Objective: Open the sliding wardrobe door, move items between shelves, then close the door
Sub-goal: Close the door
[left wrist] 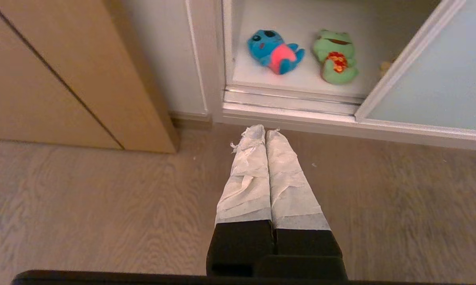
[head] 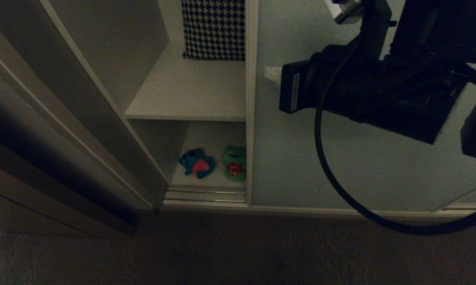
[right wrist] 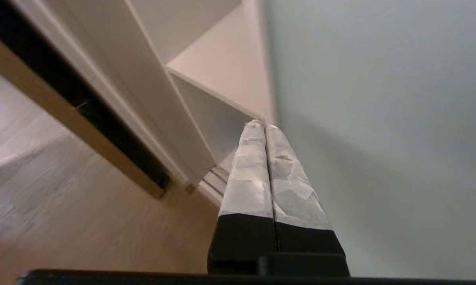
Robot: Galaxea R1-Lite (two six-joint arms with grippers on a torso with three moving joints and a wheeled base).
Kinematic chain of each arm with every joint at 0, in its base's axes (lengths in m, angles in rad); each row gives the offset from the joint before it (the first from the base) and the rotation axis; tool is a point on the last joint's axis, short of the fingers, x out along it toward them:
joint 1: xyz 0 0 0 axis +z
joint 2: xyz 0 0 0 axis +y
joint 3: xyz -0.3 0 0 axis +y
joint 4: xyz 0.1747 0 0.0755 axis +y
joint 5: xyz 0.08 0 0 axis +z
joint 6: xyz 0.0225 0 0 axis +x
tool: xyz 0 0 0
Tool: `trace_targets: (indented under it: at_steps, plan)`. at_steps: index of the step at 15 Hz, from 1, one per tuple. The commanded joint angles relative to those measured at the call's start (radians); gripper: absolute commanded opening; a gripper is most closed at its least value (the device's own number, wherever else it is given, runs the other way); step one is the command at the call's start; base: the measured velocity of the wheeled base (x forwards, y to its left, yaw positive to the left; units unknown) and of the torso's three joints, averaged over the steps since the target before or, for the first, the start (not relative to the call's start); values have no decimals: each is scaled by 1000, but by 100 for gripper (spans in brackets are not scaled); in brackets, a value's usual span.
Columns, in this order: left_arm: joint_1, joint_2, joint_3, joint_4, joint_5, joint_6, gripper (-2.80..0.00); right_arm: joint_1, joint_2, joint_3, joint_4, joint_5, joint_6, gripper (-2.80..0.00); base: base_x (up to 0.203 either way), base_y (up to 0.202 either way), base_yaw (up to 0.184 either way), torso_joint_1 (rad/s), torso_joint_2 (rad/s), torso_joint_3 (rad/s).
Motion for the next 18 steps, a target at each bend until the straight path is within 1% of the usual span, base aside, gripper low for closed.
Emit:
trace_targets:
  at_steps: [1, 3, 4, 6, 8, 10, 13, 15, 16, 18]
  plan:
    - [0, 1, 0, 0, 1, 0, -280, 8, -104, 57, 12, -3, 4, -280, 0, 0, 0, 0, 0, 0]
    - [0, 1, 0, 0, 1, -1, -280, -7, -214, 146, 35, -9, 4, -280, 0, 0, 0, 0, 0, 0]
    - [0, 1, 1, -2, 1, 0, -280, -33, -279, 204, 52, -22, 2, -280, 0, 0, 0, 0, 0, 0]
    - [0, 1, 0, 0, 1, 0, -280, -135, -417, 309, 113, -44, 0, -280, 0, 0, 0, 0, 0, 0]
    - [0, 1, 1, -1, 1, -1, -280, -281, -569, 393, 244, -51, -2, -280, 0, 0, 0, 0, 0, 0]
    - [0, 1, 0, 0, 1, 0, -280, -477, -672, 463, 381, -46, 2, -280, 0, 0, 0, 0, 0, 0]
    - [0, 1, 1, -1, 1, 0, -280, -842, -761, 559, 519, -14, 35, -280, 0, 0, 0, 0, 0, 0]
    - [0, 1, 0, -1, 1, 0, -280, -1092, -783, 607, 567, 1, 113, -280, 0, 0, 0, 0, 0, 0]
    - [0, 1, 0, -2, 1, -1, -280, -1201, -780, 623, 579, 3, 160, -280, 0, 0, 0, 0, 0, 0]
    - [0, 1, 0, 0, 1, -1, -280, -1436, -737, 643, 580, 4, 248, -280, 0, 0, 0, 0, 0, 0]
